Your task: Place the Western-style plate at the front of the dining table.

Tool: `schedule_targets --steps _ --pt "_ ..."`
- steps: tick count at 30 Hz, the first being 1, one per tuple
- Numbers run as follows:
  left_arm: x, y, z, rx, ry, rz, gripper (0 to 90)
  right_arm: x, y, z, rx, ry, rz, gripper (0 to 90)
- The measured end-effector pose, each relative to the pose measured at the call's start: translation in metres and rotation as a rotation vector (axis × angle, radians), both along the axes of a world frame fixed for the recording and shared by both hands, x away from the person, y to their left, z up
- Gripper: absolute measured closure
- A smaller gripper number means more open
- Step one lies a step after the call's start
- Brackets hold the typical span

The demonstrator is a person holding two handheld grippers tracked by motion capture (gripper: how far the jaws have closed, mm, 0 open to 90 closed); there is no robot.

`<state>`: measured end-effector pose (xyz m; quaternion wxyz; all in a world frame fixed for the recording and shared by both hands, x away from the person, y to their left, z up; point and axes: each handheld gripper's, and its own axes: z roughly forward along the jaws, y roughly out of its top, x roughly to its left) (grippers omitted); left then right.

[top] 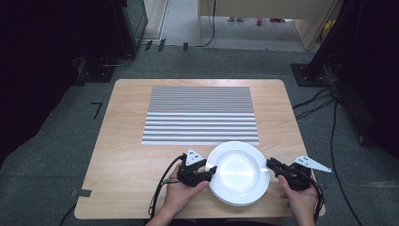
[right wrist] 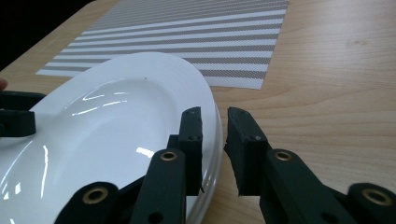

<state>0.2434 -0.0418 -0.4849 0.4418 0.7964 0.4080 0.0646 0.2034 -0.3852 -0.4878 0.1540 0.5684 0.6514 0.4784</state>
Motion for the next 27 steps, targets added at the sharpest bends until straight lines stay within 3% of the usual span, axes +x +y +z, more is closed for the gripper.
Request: schedule_targets --steps 4,13,14,19,22,23,27 --pt "-0.001 -0.001 -0.002 0.006 0.001 0.004 50.6 0.000 0.002 0.001 0.008 0.002 0.022 78.2" --pt "-0.002 0.004 -0.004 -0.022 -0.010 -0.001 52.8 0.001 0.007 -0.001 0.017 0.014 -0.039 77.4" --pt "-0.003 0.004 -0.004 -0.028 -0.007 0.001 53.2 -0.001 0.009 -0.004 0.054 0.014 -0.067 79.0" --pt "-0.004 0.007 -0.005 -0.043 -0.011 0.006 54.9 -0.001 0.009 -0.005 0.087 0.053 -0.098 83.5" --pt "-0.005 0.008 -0.005 -0.051 -0.006 0.006 55.6 -0.001 0.004 -0.005 0.156 0.093 -0.113 84.8" --pt "-0.005 0.008 -0.005 -0.052 -0.004 0.005 55.5 -0.001 0.000 -0.006 0.205 0.120 -0.122 85.7" --pt "-0.006 0.009 -0.005 -0.061 0.012 0.006 55.5 -0.001 -0.002 -0.006 0.238 0.143 -0.130 86.3"
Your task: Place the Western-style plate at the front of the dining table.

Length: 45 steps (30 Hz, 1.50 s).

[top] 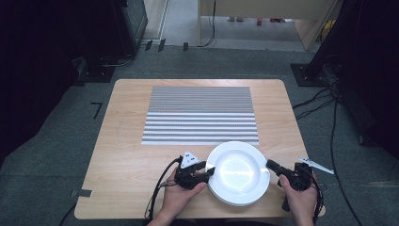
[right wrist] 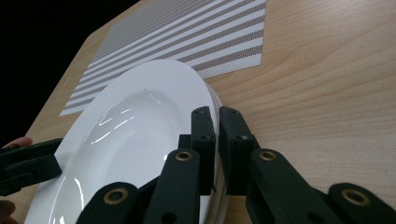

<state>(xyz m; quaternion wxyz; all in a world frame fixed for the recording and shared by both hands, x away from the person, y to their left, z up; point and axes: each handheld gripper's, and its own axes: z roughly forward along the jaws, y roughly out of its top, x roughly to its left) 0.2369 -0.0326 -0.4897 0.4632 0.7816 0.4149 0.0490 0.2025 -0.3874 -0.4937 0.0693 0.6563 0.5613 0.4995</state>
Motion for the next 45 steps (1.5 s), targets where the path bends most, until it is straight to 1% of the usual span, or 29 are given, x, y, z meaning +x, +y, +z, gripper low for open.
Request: schedule_targets --steps 4,7,8,12,13,14,15,16,17,19,20,24,27,28,29,30,31,32,33,36,39,42,44,45 --pt "-0.002 0.000 -0.001 -0.004 -0.004 -0.001 54.8 0.000 0.000 0.000 0.007 0.008 -0.004 86.5" --pt "-0.003 0.001 -0.001 -0.008 -0.002 0.002 54.2 0.000 -0.002 -0.001 0.029 0.014 -0.010 86.9" --pt "-0.003 0.001 -0.002 -0.010 0.000 0.004 54.2 0.000 -0.002 -0.001 0.029 0.014 -0.010 86.9" --pt "-0.003 0.000 -0.002 -0.007 -0.002 0.007 53.9 0.001 -0.004 -0.004 0.091 0.029 -0.025 87.1" --pt "-0.003 0.000 -0.002 -0.007 -0.003 0.007 53.9 0.001 -0.004 -0.004 0.091 0.029 -0.025 87.1" --pt "-0.003 0.000 -0.002 -0.007 -0.004 0.007 53.9 0.001 -0.005 -0.004 0.106 0.034 -0.029 87.2" --pt "-0.004 0.000 -0.002 -0.007 -0.004 0.008 53.9 0.001 -0.006 -0.005 0.117 0.028 -0.031 87.3" --pt "-0.004 0.000 -0.002 -0.005 -0.004 0.009 53.8 0.001 -0.007 -0.005 0.158 0.026 -0.033 87.5" --pt "-0.004 0.000 -0.002 -0.003 -0.003 0.010 53.8 0.001 -0.007 -0.005 0.158 0.026 -0.033 87.5" --pt "-0.003 0.000 -0.003 -0.004 0.000 0.011 53.7 0.000 -0.009 -0.005 0.188 0.004 -0.031 87.7" --pt "-0.003 0.000 -0.003 -0.009 0.005 0.012 53.6 0.000 -0.009 -0.004 0.193 -0.013 -0.023 87.5" --pt "-0.003 0.000 -0.003 -0.010 0.004 0.014 53.6 0.000 -0.008 -0.003 0.193 -0.017 -0.019 87.2" --pt "-0.003 0.000 -0.004 -0.020 0.010 0.018 53.5 0.001 -0.009 -0.005 0.209 -0.023 -0.015 86.9" --pt "-0.002 0.001 -0.004 -0.025 0.013 0.017 53.4 0.001 -0.009 -0.005 0.224 -0.023 -0.011 86.6" --pt "-0.002 0.001 -0.004 -0.030 0.016 0.017 53.0 0.001 -0.009 -0.006 0.271 -0.024 0.004 86.2" --pt "-0.002 0.001 -0.005 -0.033 0.018 0.016 52.7 0.002 -0.008 -0.007 0.295 -0.031 0.007 86.2" --pt "-0.002 0.001 -0.005 -0.034 0.017 0.016 52.7 0.002 -0.008 -0.007 0.295 -0.031 0.007 86.2" --pt "-0.002 0.001 -0.005 -0.034 0.015 0.016 52.6 0.002 -0.006 -0.007 0.315 -0.040 0.011 86.0" --pt "-0.002 0.001 -0.005 -0.034 0.014 0.015 52.3 0.003 -0.005 -0.007 0.322 -0.043 0.012 85.8" --pt "-0.002 0.001 -0.005 -0.032 0.013 0.016 51.5 0.002 -0.002 -0.006 0.300 -0.052 0.011 85.4" --pt "-0.002 0.000 -0.006 -0.028 0.011 0.017 50.7 0.002 -0.002 -0.006 0.298 -0.067 0.015 85.3" --pt "-0.003 -0.001 -0.006 -0.025 0.002 0.019 50.7 0.002 0.001 -0.006 0.300 -0.096 0.020 85.5" --pt "-0.003 0.000 -0.006 -0.030 -0.003 0.022 51.2 0.002 0.001 -0.006 0.305 -0.100 0.020 85.5" --pt "-0.004 0.001 -0.006 -0.043 -0.009 0.030 52.5 0.002 0.002 -0.006 0.307 -0.099 0.019 85.4"
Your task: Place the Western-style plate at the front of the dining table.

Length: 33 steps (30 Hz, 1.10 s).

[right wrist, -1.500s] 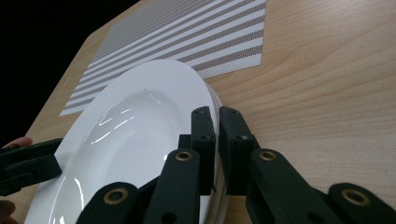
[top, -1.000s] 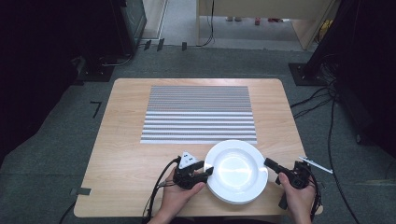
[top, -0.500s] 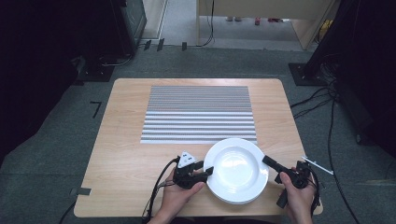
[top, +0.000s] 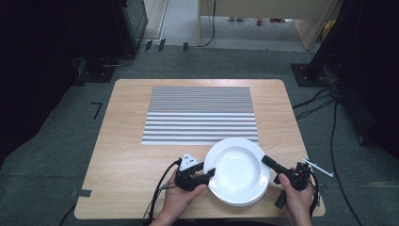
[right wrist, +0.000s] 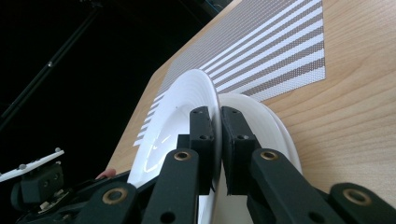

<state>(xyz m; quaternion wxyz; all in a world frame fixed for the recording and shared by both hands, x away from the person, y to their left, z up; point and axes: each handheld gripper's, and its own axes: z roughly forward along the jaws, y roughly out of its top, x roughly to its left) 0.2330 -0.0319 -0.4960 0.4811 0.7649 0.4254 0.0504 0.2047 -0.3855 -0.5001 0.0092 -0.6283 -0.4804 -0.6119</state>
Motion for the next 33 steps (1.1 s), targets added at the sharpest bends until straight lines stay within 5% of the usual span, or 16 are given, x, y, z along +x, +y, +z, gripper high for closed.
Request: schedule_targets --steps 33 --pt "-0.006 0.008 0.009 -0.048 -0.079 0.088 59.3 0.000 0.010 -0.006 0.039 -0.051 -0.011 84.9"
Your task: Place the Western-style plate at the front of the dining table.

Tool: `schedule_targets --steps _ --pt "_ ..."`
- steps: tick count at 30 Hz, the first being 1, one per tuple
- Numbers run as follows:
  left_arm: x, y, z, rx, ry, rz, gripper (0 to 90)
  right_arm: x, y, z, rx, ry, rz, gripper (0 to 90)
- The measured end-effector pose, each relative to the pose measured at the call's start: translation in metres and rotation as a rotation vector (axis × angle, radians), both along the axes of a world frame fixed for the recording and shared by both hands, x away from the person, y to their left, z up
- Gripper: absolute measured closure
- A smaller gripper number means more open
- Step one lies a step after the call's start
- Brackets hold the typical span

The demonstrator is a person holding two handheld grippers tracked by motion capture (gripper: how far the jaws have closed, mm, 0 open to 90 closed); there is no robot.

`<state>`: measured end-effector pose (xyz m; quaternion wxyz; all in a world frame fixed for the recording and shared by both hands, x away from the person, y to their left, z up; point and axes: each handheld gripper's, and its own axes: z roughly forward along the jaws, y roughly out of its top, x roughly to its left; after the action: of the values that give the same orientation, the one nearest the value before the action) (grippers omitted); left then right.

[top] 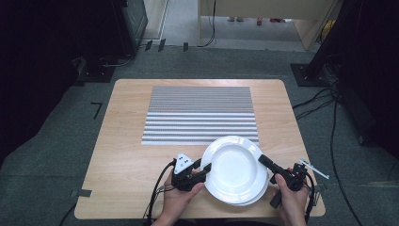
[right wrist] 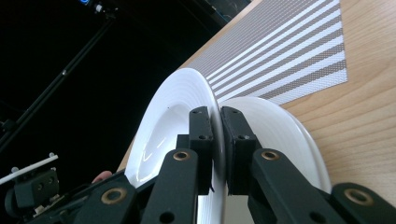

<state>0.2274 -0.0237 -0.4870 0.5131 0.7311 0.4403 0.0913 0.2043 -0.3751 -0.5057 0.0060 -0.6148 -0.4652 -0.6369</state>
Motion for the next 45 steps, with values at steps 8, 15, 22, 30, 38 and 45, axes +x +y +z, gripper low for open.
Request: schedule_targets --steps 8,15,22,30,38,45 --pt "0.001 0.004 0.000 -0.029 0.001 0.008 60.0 0.000 0.004 0.000 -0.009 -0.014 0.005 84.5" --pt "0.003 0.005 -0.004 -0.064 0.029 -0.007 60.1 0.000 0.004 -0.002 -0.014 -0.016 -0.010 84.3" --pt "0.004 0.009 -0.004 -0.122 0.039 -0.015 60.1 0.002 0.005 -0.007 -0.019 0.002 -0.009 82.6" --pt "0.007 0.016 -0.003 -0.157 0.058 -0.016 60.1 0.003 0.011 -0.007 -0.037 0.018 -0.001 82.0" --pt "0.007 0.019 -0.002 -0.169 0.054 -0.006 61.6 0.001 0.011 -0.002 -0.029 0.011 0.016 82.6" --pt "0.008 0.022 -0.002 -0.163 0.042 0.025 68.9 -0.001 0.016 0.001 -0.024 -0.028 0.002 83.4"
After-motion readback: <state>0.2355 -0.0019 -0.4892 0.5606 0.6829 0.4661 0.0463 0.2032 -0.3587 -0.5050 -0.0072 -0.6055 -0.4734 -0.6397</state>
